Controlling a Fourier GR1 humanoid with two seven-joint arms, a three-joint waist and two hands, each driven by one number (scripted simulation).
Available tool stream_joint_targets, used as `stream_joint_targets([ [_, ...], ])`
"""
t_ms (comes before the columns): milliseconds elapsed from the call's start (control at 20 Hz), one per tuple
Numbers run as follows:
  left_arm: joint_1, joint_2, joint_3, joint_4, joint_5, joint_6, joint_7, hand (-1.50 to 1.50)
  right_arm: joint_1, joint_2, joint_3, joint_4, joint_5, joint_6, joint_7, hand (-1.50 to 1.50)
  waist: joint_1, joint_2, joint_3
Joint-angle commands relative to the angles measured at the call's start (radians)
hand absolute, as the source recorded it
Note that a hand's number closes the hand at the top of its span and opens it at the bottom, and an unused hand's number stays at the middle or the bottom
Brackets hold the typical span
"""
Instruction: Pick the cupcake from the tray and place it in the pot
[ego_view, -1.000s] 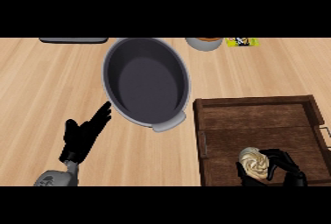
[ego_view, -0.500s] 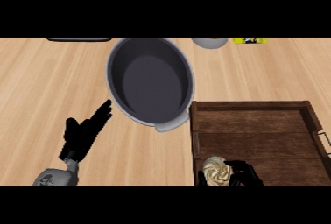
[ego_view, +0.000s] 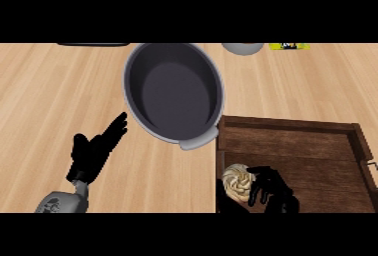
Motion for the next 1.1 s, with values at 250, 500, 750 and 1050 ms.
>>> stream_joint_targets([
  [250,-0.028,-0.006,-0.017,-0.012,-0.007,-0.008,0.033,0.00,-0.396,0.002,-0.048,-0.013,0.227,0.417,0.488,1.50,0.028,-0.002,0.003],
  [500,-0.037,-0.032,-0.038,-0.004,-0.013,-0.009,0.029,0.00,-0.715,0.002,-0.055,0.146,0.209,0.612,0.743,1.50,0.057,0.001,0.005],
  [750,-0.038,-0.049,-0.044,0.035,-0.032,0.010,0.021,0.00,-0.974,0.002,-0.113,0.377,0.164,0.803,0.831,1.50,0.063,0.007,0.005],
  [1050,-0.053,-0.025,-0.031,0.024,-0.013,-0.029,0.015,0.00,-1.154,0.002,-0.156,0.659,0.100,0.980,0.863,1.50,0.074,0.009,0.006],
])
